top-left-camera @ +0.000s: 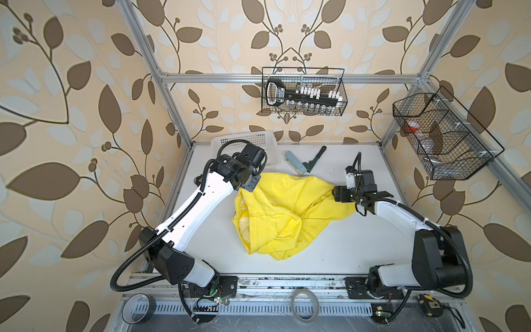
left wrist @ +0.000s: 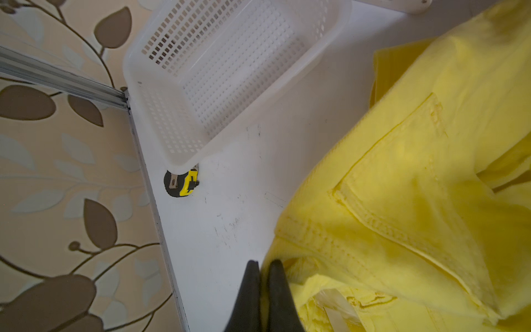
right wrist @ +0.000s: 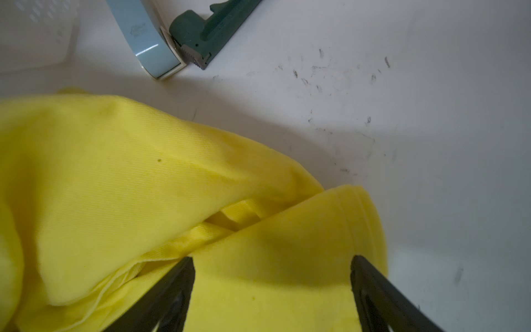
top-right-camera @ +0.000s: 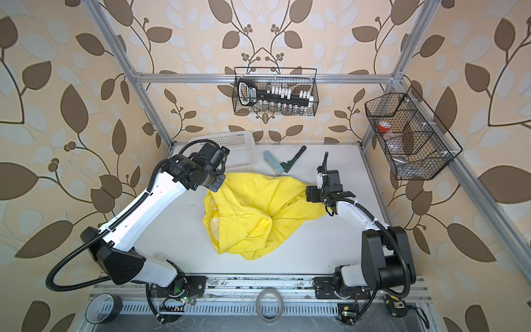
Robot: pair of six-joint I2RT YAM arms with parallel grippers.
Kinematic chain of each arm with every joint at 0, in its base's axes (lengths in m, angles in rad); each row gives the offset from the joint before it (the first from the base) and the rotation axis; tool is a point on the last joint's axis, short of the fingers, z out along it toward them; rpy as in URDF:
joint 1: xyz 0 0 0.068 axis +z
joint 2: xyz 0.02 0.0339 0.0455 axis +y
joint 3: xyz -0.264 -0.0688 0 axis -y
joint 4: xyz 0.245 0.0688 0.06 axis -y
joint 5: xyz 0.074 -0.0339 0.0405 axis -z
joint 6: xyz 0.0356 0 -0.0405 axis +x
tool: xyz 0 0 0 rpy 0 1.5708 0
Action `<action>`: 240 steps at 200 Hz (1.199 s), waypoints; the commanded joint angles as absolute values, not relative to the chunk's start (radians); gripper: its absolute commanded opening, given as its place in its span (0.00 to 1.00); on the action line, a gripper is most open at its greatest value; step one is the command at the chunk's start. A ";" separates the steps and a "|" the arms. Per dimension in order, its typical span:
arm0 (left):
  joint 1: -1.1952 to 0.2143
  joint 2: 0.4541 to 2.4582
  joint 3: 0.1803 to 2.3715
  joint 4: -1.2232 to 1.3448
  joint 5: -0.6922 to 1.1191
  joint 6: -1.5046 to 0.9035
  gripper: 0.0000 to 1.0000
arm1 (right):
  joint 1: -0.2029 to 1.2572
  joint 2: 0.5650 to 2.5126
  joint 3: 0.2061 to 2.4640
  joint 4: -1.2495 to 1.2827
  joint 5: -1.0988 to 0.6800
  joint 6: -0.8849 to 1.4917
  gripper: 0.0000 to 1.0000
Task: Fold and stack the trousers
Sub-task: Flatten out the trousers at the center of the table.
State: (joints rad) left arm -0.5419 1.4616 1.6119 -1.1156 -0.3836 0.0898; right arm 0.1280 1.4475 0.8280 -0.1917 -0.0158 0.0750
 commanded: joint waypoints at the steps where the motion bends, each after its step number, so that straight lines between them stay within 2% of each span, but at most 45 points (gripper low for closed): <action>1: -0.523 1.415 1.634 -1.055 -0.417 0.145 0.00 | 0.168 1.547 0.883 -0.196 0.080 -0.084 0.88; 50: -0.466 1.402 1.625 -1.008 -0.408 0.176 0.00 | 0.217 1.750 1.024 -0.175 0.067 -0.250 0.88; 76: -0.449 1.400 1.607 -0.989 -0.391 0.186 0.00 | 0.245 1.823 1.037 -0.139 0.082 -0.295 0.82; 84: -0.442 1.397 1.599 -0.979 -0.381 0.188 0.00 | 0.245 1.842 1.045 -0.139 0.099 -0.294 0.74; 99: -0.424 1.397 1.593 -0.963 -0.340 0.186 0.00 | 0.230 1.870 1.083 -0.179 0.129 -0.255 0.50; 120: -0.414 1.416 1.600 -0.956 -0.317 0.192 0.00 | 0.226 1.842 1.050 -0.142 0.108 -0.232 0.36; 131: -0.414 1.429 1.615 -0.956 -0.316 0.201 0.00 | 0.205 1.833 1.056 -0.147 0.092 -0.210 0.24; 139: -0.411 1.431 1.628 -0.953 -0.312 0.208 0.00 | 0.192 1.817 1.065 -0.152 0.085 -0.204 0.09; 146: -0.408 1.431 1.640 -0.950 -0.305 0.211 0.00 | 0.181 1.796 1.066 -0.152 0.092 -0.198 0.03; 161: -0.405 1.477 1.681 -0.947 -0.297 0.222 0.00 | 0.154 1.734 1.073 -0.154 0.138 -0.183 0.00; 196: -0.405 1.562 1.835 -0.956 -0.278 0.259 0.00 | 0.002 1.545 1.122 -0.200 0.160 -0.123 0.00; 240: -0.405 1.687 2.115 -0.930 -0.212 0.296 0.00 | -0.126 1.299 1.185 -0.225 0.157 -0.075 0.00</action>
State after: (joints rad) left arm -0.4221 1.6653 1.9511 -0.9627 -0.1951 0.2489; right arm -0.0803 1.4063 1.1442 -0.2031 0.0868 -0.1143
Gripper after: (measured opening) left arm 0.065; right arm 0.049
